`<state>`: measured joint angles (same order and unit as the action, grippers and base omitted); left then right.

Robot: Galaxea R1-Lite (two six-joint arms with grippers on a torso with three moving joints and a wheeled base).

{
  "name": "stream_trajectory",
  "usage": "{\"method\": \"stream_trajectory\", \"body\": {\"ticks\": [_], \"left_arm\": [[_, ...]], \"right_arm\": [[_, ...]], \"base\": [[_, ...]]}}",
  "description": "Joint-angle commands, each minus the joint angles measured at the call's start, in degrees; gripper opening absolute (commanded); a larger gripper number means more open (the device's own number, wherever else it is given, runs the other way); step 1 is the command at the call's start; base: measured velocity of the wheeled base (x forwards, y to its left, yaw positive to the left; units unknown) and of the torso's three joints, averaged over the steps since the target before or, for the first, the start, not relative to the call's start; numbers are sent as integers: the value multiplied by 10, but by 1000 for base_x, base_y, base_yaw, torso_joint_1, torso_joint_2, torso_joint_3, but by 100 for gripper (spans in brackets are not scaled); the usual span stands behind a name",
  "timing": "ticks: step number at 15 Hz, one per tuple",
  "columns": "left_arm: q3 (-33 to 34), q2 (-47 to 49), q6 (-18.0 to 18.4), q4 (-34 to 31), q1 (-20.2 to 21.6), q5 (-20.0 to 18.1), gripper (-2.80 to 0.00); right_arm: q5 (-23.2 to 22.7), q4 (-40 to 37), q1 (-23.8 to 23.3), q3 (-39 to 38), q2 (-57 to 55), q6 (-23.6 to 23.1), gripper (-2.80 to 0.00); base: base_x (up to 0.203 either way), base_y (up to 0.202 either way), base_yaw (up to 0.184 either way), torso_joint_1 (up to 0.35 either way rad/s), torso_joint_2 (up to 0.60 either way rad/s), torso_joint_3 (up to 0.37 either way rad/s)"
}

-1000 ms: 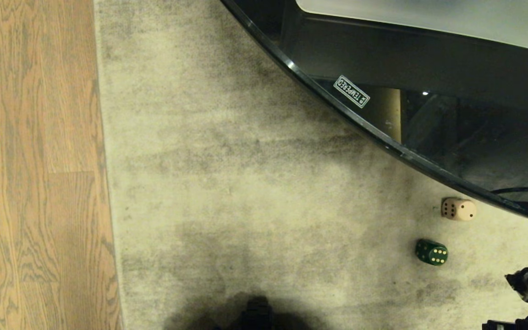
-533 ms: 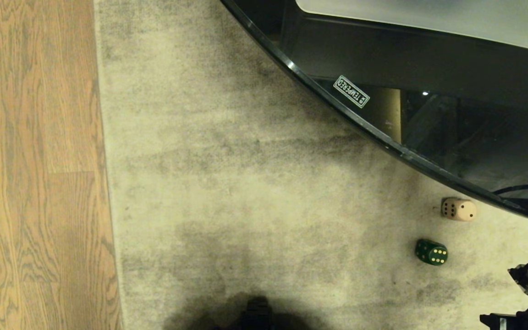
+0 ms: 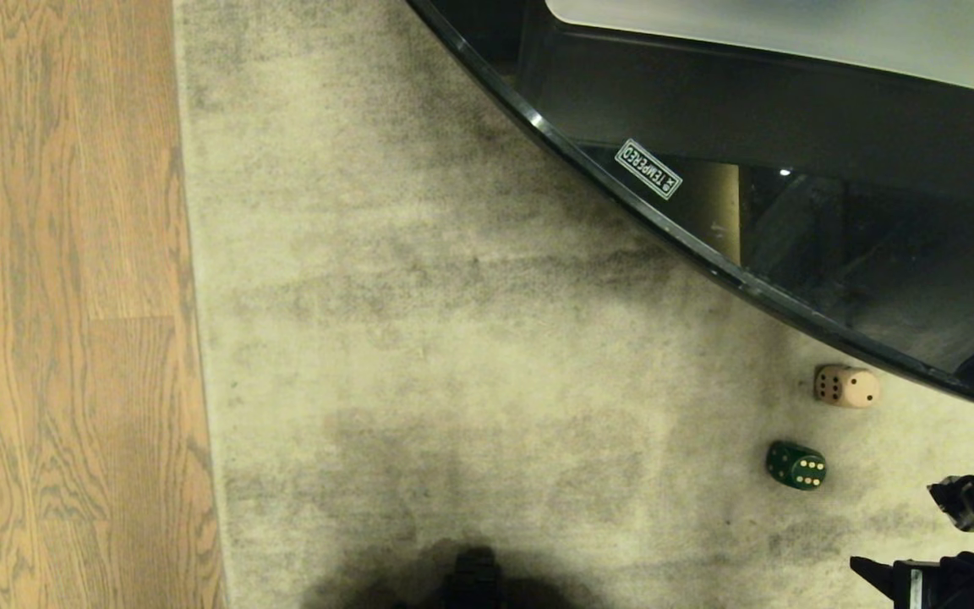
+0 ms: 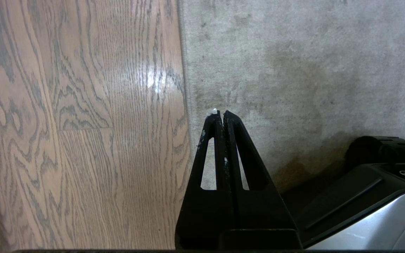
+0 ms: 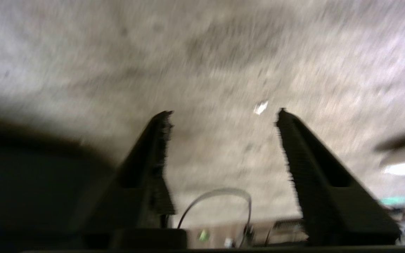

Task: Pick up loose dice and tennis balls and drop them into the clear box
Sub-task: Pick up toys out of the box

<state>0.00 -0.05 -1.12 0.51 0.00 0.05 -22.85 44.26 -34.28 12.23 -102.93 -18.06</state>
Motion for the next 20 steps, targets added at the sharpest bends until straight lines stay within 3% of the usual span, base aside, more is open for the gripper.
{"method": "stream_trajectory", "body": {"ticks": [1, 8, 20], "left_arm": [[2, 0, 0, 0, 0, 0, -280], [2, 0, 1, 1, 0, 0, -280], [2, 0, 1, 0, 0, 0, -280]], "right_arm": [[-2, 52, 1, -12, -28, -3, 0], [-10, 56, 3, -25, -27, -3, 0], [-7, 56, 23, 38, -98, -7, 0]], "base": [[0, 0, 0, 0, 0, 0], [0, 0, 0, 0, 0, 0], [0, 0, 0, 0, 0, 0]]}}
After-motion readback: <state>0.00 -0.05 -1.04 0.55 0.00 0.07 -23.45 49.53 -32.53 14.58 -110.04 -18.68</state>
